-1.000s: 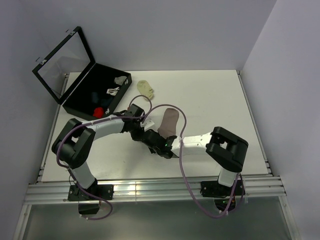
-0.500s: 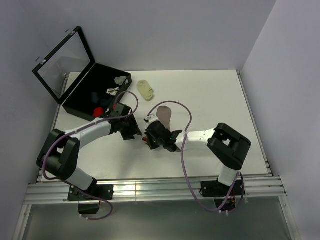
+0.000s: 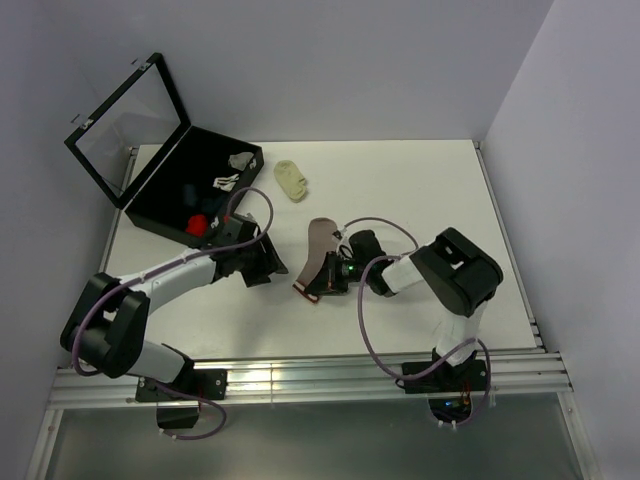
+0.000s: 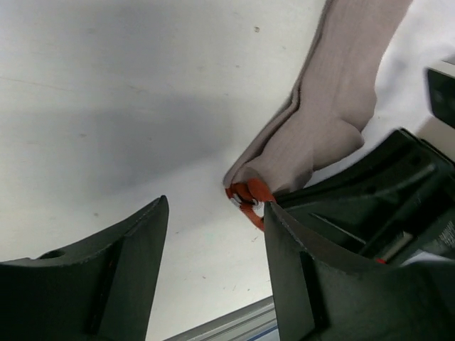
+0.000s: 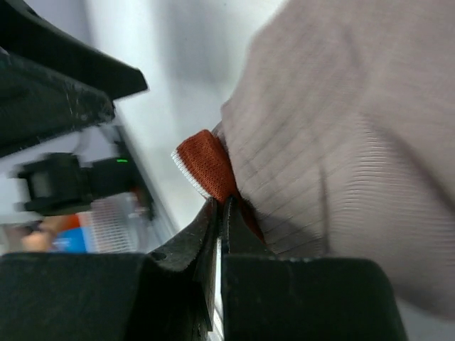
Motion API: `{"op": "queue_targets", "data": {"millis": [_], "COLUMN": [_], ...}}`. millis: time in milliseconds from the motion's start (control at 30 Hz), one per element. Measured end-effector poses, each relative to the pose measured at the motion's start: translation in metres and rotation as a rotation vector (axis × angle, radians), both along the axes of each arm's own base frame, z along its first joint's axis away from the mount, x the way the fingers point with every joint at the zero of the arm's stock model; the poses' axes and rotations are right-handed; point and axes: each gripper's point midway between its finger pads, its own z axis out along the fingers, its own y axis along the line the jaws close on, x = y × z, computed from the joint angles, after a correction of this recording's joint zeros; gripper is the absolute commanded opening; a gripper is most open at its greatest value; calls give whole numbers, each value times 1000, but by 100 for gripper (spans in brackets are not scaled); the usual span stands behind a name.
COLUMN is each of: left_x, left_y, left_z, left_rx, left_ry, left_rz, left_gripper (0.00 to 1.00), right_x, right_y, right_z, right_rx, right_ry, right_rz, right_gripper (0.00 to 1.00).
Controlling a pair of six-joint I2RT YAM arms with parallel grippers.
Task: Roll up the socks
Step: Roll the sock at the center of the board.
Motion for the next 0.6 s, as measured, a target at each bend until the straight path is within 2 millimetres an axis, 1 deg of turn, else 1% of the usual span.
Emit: {"op": "queue_targets", "data": {"millis": [100, 133, 300, 533, 600], "left_x": [-3, -5, -17, -20, -20], "left_y": [-11, -15, -33, -41, -42], "left_z": [0, -2, -16, -26, -27], "left_rx": [-14, -16, -8, -2, -1], "left_ry": [-6, -3, 43, 79, 83], "left_rz": [-29, -42, -99, -125, -128], "left_gripper": [60, 59, 56, 54, 52], "right_x": [-2, -1, -3, -1, -1], "right_y": [-3, -6, -14, -17, -17], "right_z": [1, -2, -4, -2, -3], "right_rx": [94, 116, 197, 223, 220], "right_ry": [91, 121, 211, 216, 214], "right_rz": [-23, -37, -75, -80, -79], "right_gripper": [0, 0, 0, 0, 0]}}
